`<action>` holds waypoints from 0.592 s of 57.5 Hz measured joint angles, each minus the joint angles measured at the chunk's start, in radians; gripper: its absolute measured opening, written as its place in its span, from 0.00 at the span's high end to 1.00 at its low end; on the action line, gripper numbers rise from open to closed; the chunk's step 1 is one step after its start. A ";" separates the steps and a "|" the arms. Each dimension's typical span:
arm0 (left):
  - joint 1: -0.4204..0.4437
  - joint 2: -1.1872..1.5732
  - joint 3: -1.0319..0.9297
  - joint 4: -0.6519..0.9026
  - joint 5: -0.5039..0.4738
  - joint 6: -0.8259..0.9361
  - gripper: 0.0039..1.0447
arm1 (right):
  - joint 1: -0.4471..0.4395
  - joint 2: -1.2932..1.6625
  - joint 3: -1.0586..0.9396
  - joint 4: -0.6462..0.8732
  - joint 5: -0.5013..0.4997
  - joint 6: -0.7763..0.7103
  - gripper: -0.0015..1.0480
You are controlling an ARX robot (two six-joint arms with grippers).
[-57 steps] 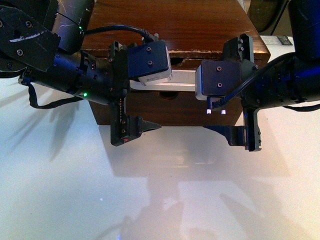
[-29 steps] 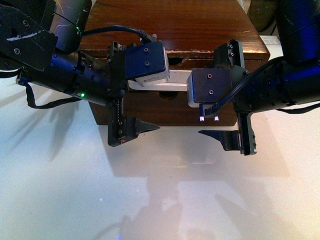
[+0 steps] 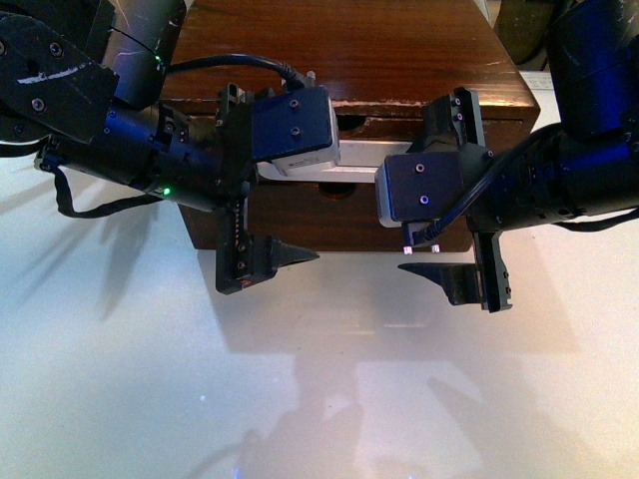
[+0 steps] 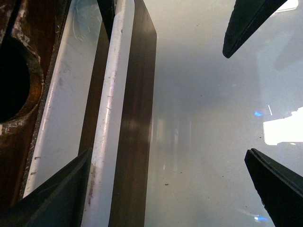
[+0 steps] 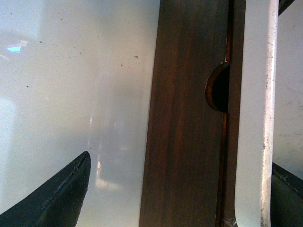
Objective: Open drawer
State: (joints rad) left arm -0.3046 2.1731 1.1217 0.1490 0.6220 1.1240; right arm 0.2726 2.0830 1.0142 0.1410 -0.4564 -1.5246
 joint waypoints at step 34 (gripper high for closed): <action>-0.011 -0.103 -0.153 0.010 0.003 0.029 0.08 | 0.023 -0.109 -0.161 0.015 -0.018 -0.014 0.08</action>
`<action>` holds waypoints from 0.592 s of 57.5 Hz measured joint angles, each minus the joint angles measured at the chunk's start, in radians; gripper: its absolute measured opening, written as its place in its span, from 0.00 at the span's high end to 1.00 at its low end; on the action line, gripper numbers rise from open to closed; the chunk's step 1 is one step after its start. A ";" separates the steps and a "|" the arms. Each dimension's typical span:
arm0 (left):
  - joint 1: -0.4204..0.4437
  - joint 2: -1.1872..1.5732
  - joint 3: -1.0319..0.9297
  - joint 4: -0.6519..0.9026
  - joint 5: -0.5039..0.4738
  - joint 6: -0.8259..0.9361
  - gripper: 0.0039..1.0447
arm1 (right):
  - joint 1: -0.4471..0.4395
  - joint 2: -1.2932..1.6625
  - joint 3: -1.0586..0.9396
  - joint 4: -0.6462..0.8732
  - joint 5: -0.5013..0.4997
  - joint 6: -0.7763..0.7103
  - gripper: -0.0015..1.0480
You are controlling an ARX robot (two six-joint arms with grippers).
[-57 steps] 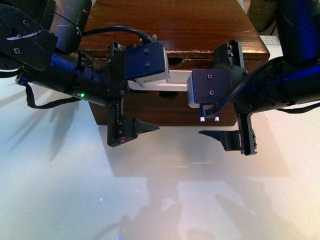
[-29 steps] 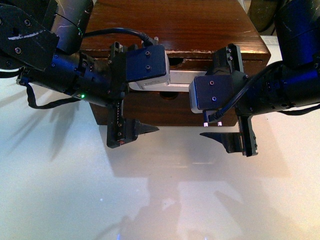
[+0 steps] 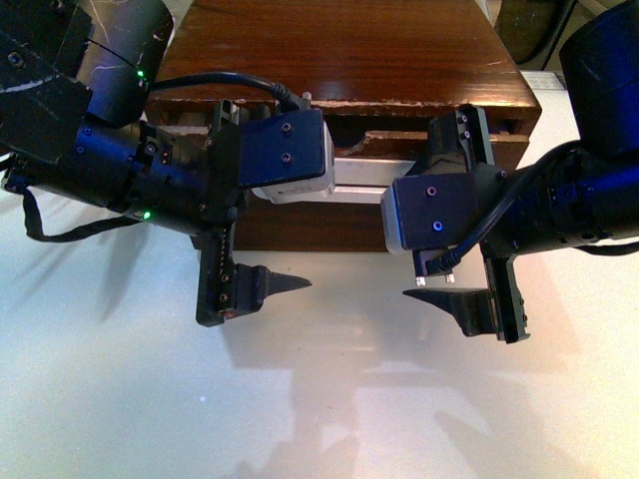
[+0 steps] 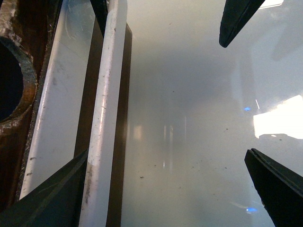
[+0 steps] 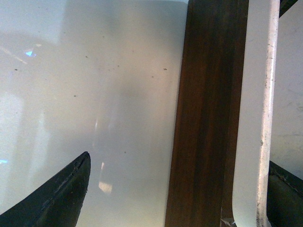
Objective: Open drawer
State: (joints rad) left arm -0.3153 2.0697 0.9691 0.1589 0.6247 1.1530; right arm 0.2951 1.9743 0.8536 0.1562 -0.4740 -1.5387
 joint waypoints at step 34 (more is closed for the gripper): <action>-0.004 -0.108 -0.197 0.071 0.031 -0.003 0.08 | 0.077 -0.152 -0.252 0.126 0.068 -0.002 0.08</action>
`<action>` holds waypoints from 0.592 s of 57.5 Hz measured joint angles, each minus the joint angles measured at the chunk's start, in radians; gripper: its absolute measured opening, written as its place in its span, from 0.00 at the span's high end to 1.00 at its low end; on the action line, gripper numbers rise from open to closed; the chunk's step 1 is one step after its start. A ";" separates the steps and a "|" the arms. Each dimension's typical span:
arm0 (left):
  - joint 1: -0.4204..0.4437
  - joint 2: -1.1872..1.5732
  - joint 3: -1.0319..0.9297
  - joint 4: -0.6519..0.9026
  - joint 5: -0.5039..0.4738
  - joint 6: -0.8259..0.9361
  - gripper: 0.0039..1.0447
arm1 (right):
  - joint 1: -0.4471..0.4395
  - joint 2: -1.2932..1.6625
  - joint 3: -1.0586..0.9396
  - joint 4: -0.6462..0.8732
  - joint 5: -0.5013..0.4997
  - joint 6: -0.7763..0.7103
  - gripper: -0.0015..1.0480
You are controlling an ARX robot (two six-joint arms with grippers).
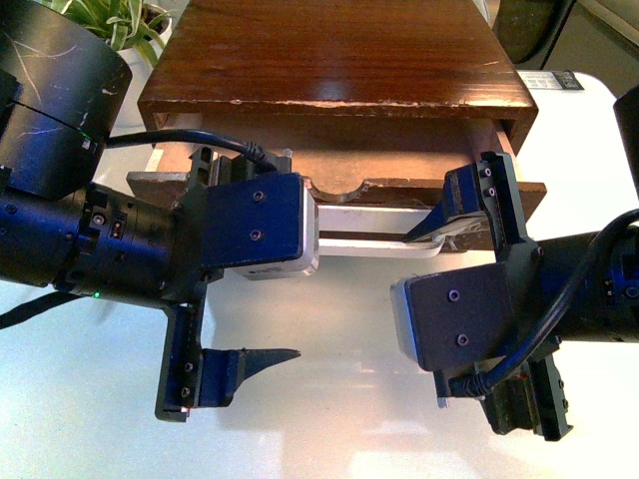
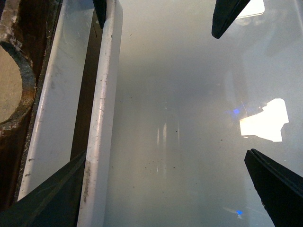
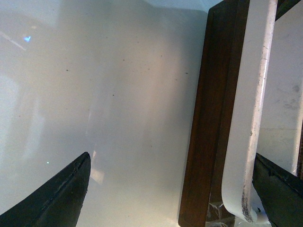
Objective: Open drawer
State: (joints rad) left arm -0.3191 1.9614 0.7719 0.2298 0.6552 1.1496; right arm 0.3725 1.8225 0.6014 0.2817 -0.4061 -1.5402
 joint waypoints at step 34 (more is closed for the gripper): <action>0.105 -0.158 -0.057 -0.023 0.034 -0.129 0.08 | -0.034 -0.132 -0.092 0.005 -0.092 0.071 0.08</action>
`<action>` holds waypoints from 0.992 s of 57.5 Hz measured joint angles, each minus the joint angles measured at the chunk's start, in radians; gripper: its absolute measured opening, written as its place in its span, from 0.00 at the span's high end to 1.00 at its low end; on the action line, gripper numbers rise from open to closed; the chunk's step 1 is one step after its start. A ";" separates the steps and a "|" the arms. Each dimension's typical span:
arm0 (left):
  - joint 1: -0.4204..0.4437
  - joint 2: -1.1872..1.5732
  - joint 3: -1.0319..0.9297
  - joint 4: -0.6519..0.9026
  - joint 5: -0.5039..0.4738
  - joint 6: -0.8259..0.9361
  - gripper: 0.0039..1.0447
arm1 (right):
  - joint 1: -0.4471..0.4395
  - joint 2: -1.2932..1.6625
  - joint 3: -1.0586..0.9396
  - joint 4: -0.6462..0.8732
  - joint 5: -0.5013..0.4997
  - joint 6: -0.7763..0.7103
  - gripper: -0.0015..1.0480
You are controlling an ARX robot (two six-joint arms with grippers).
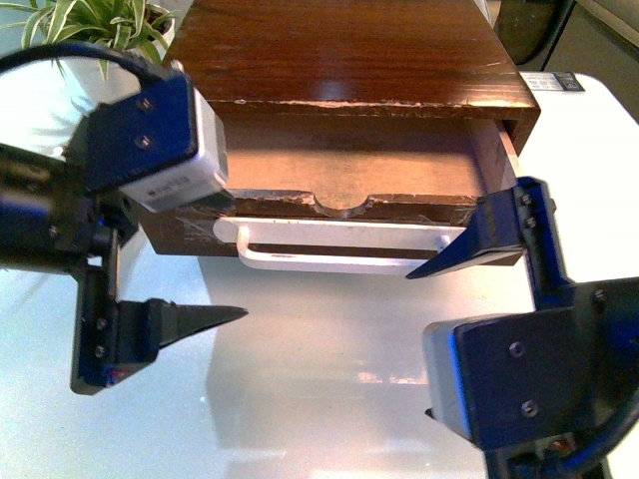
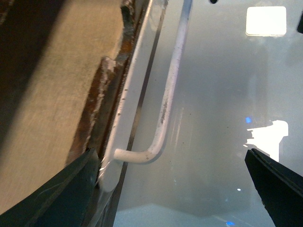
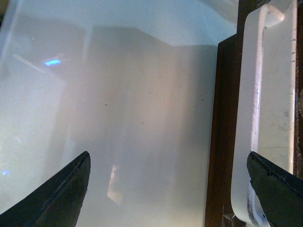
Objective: Open drawer
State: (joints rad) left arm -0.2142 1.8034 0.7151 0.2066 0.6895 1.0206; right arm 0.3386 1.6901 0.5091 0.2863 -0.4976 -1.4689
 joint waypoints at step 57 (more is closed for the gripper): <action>0.370 -0.581 -0.422 0.723 -0.543 -1.004 0.61 | -0.486 -0.671 -0.315 0.539 0.362 1.400 0.59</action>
State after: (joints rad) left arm 0.1558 1.2224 0.2935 0.9291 0.1463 0.0170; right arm -0.1478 1.0195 0.1940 0.8249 -0.1360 -0.0689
